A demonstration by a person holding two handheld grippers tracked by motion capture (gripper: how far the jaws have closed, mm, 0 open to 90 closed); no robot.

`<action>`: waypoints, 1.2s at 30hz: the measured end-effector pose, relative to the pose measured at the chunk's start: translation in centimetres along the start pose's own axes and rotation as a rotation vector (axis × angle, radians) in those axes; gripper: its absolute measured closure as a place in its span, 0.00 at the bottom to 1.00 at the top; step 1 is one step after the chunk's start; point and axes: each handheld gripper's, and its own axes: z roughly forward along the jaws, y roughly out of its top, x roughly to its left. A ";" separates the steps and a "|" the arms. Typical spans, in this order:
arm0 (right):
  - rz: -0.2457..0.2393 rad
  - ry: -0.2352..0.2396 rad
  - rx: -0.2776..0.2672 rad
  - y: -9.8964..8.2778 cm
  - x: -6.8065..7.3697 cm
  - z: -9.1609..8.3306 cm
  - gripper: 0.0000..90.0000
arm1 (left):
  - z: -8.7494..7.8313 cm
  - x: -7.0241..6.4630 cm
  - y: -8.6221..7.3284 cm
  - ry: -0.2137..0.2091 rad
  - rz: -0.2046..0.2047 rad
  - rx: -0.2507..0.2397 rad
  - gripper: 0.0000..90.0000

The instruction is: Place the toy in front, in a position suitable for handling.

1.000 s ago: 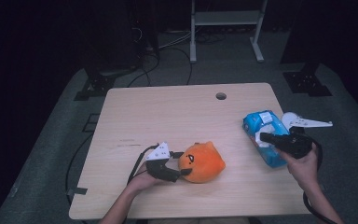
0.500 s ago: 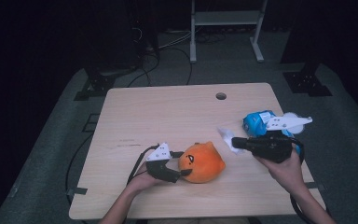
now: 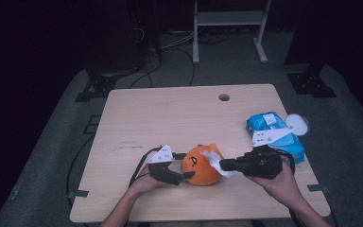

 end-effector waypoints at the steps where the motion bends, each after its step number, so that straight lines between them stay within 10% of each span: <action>1: 0.005 -0.006 0.004 0.0 -0.2 0.2 0.97 | 0.0 0.0 0.0 0.000 0.002 0.000 0.30; 11: 0.001 -0.095 0.051 0.0 -4.0 4.2 0.97 | 0.1 -0.2 0.2 -0.004 0.019 0.002 0.30; 16: -0.097 -0.159 0.095 -0.1 -4.4 7.2 0.95 | 0.1 -0.3 0.2 -0.002 0.022 0.012 0.29; 23: -0.178 -0.131 0.100 -0.4 -4.5 8.3 0.73 | 0.3 -0.7 0.3 -0.009 0.054 0.035 0.29; 36: -0.269 -0.098 0.099 -2.3 -4.0 10.4 0.67 | 0.9 -1.2 0.6 -0.012 0.100 0.078 0.28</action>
